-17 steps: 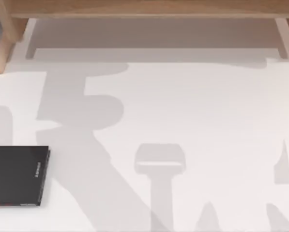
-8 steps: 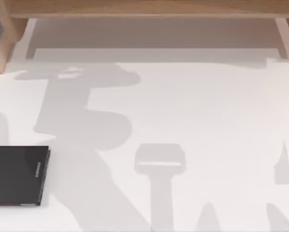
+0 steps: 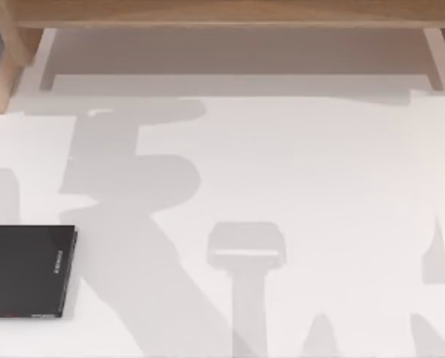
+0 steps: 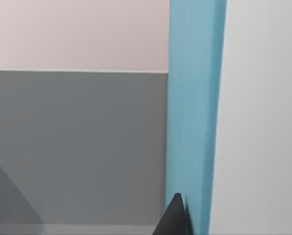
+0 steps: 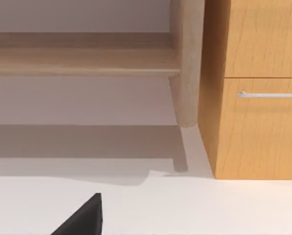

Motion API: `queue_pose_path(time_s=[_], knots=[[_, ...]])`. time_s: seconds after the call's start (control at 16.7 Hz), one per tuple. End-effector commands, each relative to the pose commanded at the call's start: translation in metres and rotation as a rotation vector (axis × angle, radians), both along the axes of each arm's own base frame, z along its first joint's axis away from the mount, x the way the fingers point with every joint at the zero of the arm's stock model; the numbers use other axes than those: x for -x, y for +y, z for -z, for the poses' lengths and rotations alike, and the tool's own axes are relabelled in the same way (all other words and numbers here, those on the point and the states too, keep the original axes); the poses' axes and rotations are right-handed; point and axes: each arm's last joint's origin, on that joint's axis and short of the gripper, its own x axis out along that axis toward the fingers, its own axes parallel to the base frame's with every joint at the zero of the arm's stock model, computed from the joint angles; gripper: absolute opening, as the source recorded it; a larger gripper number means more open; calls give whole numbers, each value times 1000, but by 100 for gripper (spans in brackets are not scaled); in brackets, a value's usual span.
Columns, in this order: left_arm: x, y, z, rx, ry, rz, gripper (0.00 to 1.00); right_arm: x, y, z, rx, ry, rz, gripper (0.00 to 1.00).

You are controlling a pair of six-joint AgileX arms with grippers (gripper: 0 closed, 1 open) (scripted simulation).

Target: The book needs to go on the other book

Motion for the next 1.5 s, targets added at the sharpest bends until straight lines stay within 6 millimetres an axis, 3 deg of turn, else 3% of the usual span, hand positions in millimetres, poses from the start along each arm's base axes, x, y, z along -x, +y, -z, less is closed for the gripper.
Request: queue_pose_path(time_s=[0.24, 0.42, 0.66, 0.84, 1.02, 1.2, 1.5], knots=[[5, 1, -11, -37, -16, -6, 0, 0, 0, 0, 0, 0, 0, 100], [30, -1, -36, -169, -38, -24, 0, 0, 0, 0, 0, 0, 0, 100], [100, -16, -68, -480, -24, -57, 0, 0, 0, 0, 0, 0, 0, 100], [167, -39, -67, -802, 32, -53, 0, 0, 0, 0, 0, 0, 0, 100], [232, -65, -41, -1132, 89, -4, 0, 0, 0, 0, 0, 0, 0, 100], [282, -87, 5, -1381, 142, 90, 0, 0, 0, 0, 0, 0, 0, 100], [330, -107, 97, -1569, 262, 312, 0, 0, 0, 0, 0, 0, 0, 100]])
